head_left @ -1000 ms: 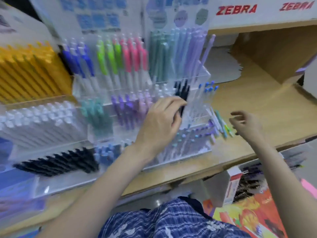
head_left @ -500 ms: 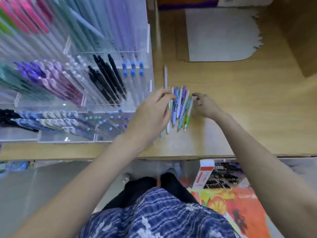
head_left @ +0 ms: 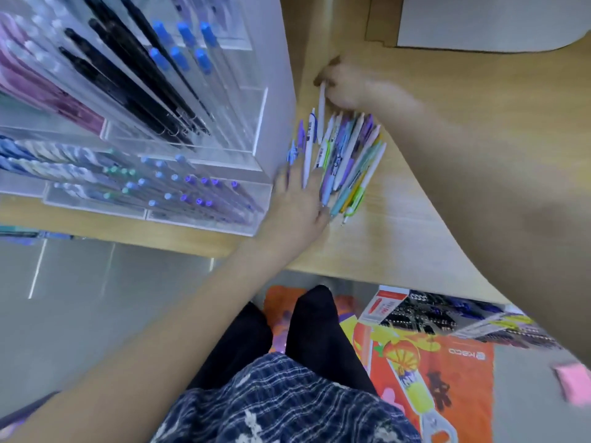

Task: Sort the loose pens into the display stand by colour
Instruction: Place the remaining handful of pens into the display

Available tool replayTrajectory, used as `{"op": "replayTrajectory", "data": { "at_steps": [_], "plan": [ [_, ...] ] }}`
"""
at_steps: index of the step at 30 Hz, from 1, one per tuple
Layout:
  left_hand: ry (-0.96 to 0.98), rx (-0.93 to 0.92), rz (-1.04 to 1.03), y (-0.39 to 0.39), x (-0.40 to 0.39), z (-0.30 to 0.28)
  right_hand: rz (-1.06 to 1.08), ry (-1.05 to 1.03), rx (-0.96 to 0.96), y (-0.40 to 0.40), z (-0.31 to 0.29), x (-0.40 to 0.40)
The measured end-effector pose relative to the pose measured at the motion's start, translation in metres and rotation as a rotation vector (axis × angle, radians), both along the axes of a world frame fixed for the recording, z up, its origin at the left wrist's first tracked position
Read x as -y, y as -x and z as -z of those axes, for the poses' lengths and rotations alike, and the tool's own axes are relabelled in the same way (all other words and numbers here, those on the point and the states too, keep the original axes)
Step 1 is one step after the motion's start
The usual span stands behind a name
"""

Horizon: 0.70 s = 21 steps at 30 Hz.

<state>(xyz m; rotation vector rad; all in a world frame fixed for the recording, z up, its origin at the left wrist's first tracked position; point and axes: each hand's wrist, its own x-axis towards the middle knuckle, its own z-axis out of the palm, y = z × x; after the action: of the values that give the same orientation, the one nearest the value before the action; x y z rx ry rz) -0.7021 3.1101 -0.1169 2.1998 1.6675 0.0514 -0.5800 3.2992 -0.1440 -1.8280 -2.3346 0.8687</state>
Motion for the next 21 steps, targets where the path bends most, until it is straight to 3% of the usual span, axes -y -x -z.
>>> {"op": "replayTrajectory", "data": {
  "at_steps": [3, 5, 8, 10, 13, 17, 21],
  "plan": [
    [0.177, -0.084, -0.094, -0.013, 0.003, 0.016, -0.079, 0.021, 0.007, -0.007, 0.003, 0.031],
    [0.220, -0.030, -0.200, -0.017, 0.001, 0.023, -0.079, -0.026, 0.025, -0.020, 0.003, 0.056],
    [0.208, 0.090, -0.291, -0.020, -0.004, 0.026, 0.297, -0.150, -0.149, -0.052, 0.002, 0.097],
    [0.188, 0.149, -0.356, -0.021, -0.010, 0.026, 0.559, -0.111, -0.177, -0.065, 0.003, 0.131],
    [0.173, 0.183, -0.429, -0.026, -0.022, 0.025, 0.663, 0.024, -0.152, -0.047, 0.005, 0.171],
    [0.134, 0.013, -0.429, -0.034, -0.040, 0.026, 0.702, 0.006, -0.079, -0.007, 0.007, 0.168],
    [0.111, -0.173, -0.385, -0.041, -0.046, 0.028, 0.800, 0.080, -0.128, -0.007, 0.006, 0.157]
  ]
}}
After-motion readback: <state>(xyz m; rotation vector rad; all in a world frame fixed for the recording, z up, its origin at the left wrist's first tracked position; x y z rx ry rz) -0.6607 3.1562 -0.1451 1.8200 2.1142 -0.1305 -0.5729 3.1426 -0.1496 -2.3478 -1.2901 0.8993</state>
